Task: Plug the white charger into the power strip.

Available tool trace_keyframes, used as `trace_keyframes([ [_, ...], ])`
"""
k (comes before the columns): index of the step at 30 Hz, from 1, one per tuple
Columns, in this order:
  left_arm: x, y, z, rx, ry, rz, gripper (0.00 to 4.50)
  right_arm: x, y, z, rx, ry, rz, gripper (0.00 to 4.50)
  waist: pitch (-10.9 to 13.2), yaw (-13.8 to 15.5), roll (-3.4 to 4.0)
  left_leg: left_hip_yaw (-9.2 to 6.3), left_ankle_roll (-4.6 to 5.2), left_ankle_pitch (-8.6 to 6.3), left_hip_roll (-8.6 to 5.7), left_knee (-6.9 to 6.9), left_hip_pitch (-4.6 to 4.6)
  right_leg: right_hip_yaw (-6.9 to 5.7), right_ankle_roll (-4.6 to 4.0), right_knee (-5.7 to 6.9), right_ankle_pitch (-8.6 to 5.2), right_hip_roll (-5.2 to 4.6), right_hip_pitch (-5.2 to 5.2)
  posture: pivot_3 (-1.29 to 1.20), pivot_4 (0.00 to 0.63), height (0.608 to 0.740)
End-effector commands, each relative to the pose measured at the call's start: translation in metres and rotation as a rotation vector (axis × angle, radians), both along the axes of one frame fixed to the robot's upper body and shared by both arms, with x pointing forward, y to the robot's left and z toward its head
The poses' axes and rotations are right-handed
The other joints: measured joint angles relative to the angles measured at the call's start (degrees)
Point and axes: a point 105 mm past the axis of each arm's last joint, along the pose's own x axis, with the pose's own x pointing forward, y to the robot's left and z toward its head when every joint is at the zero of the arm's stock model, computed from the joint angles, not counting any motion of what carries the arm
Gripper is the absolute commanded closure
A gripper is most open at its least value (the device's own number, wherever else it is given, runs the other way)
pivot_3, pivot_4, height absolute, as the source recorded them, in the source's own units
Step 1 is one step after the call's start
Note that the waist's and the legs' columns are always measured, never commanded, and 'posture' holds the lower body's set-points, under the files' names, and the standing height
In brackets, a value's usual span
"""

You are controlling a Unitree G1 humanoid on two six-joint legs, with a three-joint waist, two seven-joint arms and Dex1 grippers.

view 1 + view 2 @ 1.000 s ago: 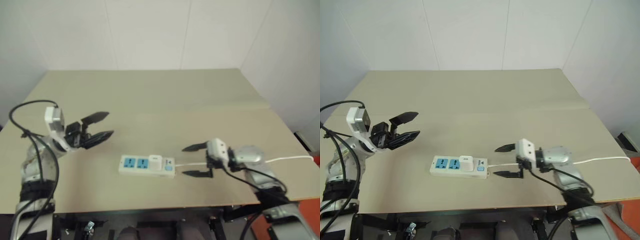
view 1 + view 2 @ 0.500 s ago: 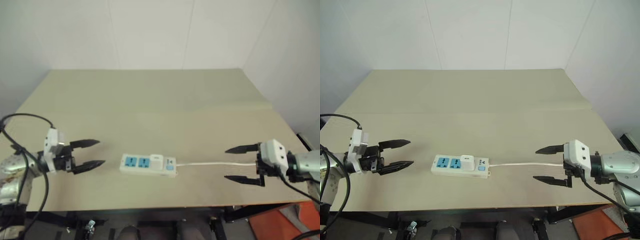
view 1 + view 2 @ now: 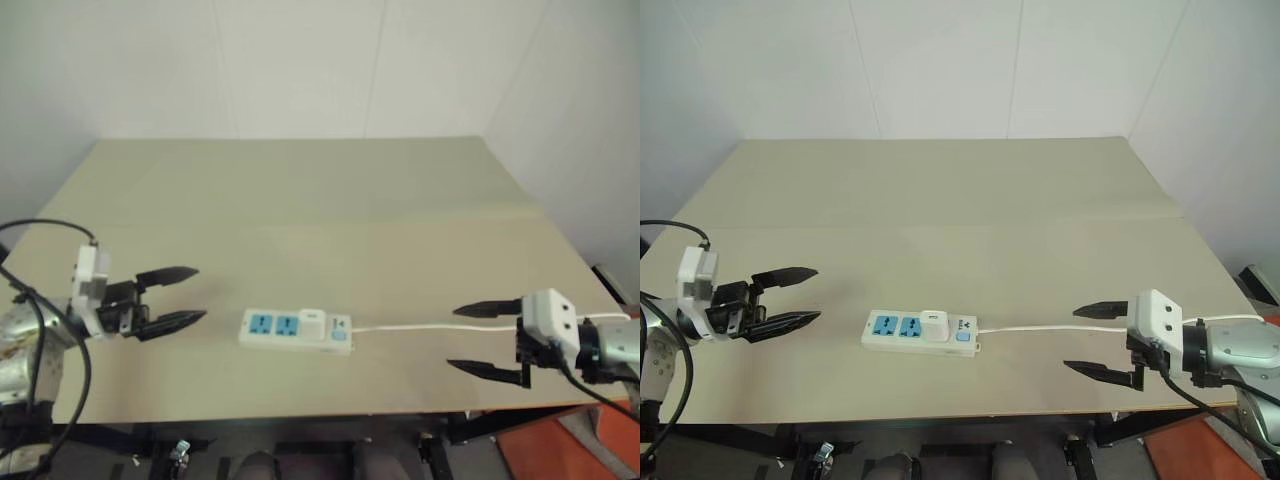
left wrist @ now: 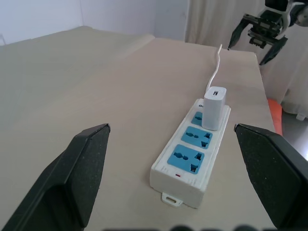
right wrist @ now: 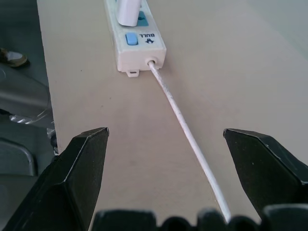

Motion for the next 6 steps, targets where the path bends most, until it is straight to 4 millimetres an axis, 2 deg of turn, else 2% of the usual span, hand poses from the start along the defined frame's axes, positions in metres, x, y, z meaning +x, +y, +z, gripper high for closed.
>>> trace_keyframes([
  [1, -0.002, -0.004, 0.012, 0.045, 0.000, 0.013, 0.00, 0.002, 0.006, 0.020, 0.024, -0.060, -0.001, 0.04, 0.00, -0.03, 0.00, 0.00, 0.00, 0.00, 0.01, 0.00, 0.02, 0.00, 0.00, 0.00, 0.00, 0.01, 0.00, 0.00, 0.150, 0.740],
  [6, -0.013, -0.009, 0.011, 0.009, -0.015, 0.017, 0.00, 0.000, 0.008, 0.021, 0.019, -0.061, 0.020, 0.04, 0.00, 0.07, 0.00, 0.01, -0.01, 0.00, 0.01, 0.00, -0.05, 0.00, 0.00, -0.07, -0.01, -0.01, -0.01, 0.00, 0.150, 0.740],
])
